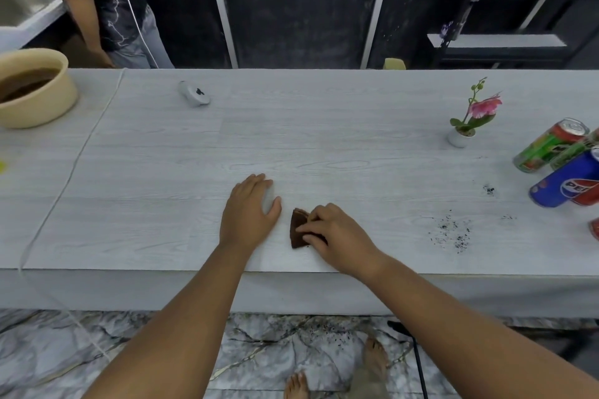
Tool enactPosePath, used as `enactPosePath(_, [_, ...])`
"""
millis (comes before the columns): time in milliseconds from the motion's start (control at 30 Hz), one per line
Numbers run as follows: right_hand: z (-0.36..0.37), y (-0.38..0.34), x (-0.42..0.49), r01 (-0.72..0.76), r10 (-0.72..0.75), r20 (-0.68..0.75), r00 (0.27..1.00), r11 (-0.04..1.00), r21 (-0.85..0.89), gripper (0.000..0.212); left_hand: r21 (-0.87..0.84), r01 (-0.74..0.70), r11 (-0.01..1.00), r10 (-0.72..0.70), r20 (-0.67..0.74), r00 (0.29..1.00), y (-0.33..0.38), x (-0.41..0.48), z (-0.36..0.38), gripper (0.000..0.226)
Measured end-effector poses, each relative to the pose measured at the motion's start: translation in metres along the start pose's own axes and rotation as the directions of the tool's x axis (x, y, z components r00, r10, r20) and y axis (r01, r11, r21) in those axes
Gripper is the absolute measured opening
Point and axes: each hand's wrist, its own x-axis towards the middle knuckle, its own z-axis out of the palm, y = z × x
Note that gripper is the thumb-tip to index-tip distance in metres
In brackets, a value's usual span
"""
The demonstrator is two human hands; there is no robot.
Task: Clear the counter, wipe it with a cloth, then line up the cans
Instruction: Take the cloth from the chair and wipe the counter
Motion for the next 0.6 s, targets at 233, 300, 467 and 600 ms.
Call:
enactPosePath(233, [0.006,-0.010,-0.055,0.075,-0.076,0.025,0.997,0.996,0.039,0.024,-0.027,0.003,1.000,-0.002,0.008,1.000,0.003,-0.001,-0.002,0.050])
enactPosePath(300, [0.003,-0.009,-0.061,0.032,-0.039,0.092,0.995,0.996,0.084,0.025,-0.022,0.001,1.000,-0.001,0.018,1.000,0.003,0.000,-0.002,0.051])
enactPosePath(467, [-0.024,-0.002,-0.048,-0.243,0.214,0.120,0.969,0.902,0.356,0.019,-0.016,0.005,1.000,-0.005,0.017,1.000,0.006,0.000,-0.005,0.050])
enactPosePath(600, [-0.060,0.012,-0.020,-0.201,0.212,-0.021,0.977,0.950,0.240,0.020,-0.023,0.008,1.000,-0.007,0.016,1.000,0.008,-0.002,-0.007,0.050])
